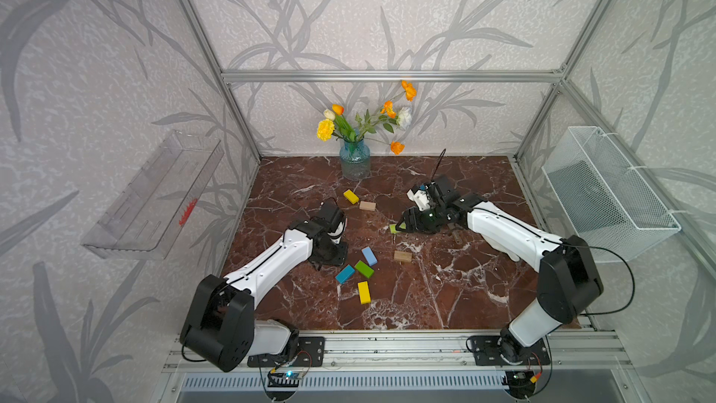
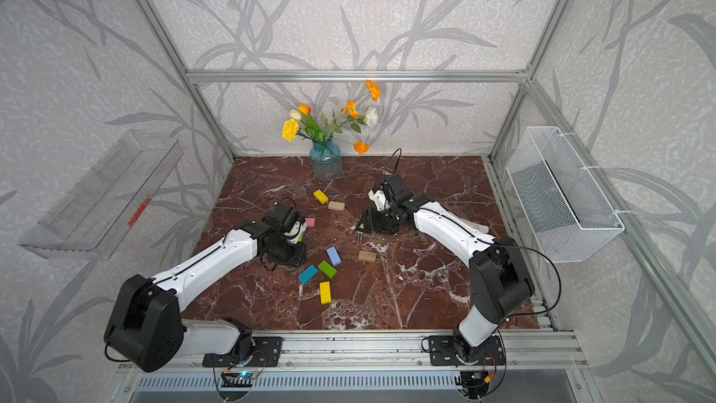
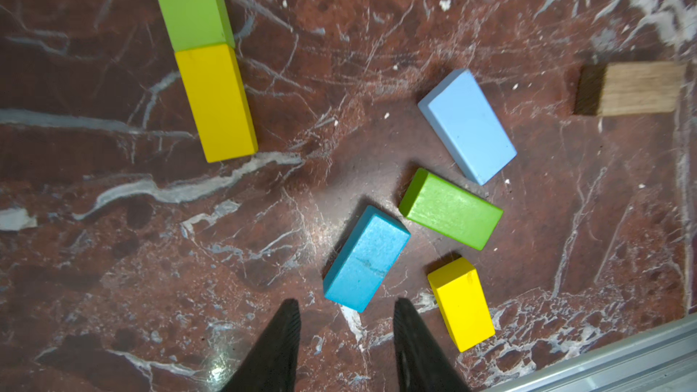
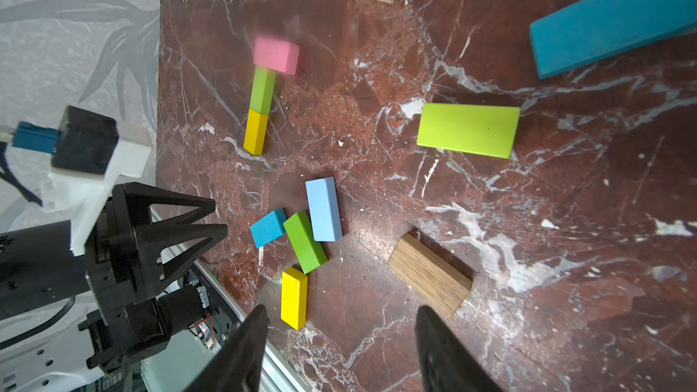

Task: Assemble the letter c with building blocks
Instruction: Assemble the building block at the center of the board, then pick up the building block from the center of the board.

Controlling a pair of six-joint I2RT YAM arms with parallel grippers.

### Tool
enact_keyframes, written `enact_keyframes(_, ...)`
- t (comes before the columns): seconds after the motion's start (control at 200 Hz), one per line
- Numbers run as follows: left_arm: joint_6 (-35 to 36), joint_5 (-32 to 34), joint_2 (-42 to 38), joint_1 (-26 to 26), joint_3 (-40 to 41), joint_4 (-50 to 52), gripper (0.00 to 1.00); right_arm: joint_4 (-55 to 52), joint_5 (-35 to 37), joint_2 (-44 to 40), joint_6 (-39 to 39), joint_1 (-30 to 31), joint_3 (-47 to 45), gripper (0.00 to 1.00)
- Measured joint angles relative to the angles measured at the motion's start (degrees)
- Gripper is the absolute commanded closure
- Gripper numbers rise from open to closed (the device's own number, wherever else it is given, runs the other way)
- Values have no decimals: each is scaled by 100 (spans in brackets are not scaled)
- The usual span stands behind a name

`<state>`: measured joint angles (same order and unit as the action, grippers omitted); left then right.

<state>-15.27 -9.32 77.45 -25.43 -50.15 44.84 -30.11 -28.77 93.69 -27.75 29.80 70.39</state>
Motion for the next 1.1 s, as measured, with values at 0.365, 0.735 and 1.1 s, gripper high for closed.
enact_keyframes(0.365, -256, 485, 374, -927, 363, -256, 51, 4, -697, -17, 365, -588, -205, 37)
enact_keyframes(0.735, -229, 1010, 800, -1038, 249, -350, 49, 63, -1113, -214, 385, -739, -404, 37)
enact_keyframes(1.1, -122, 984, 1447, -1102, -33, -302, 66, 210, -1335, -398, 332, -1014, -706, 37)
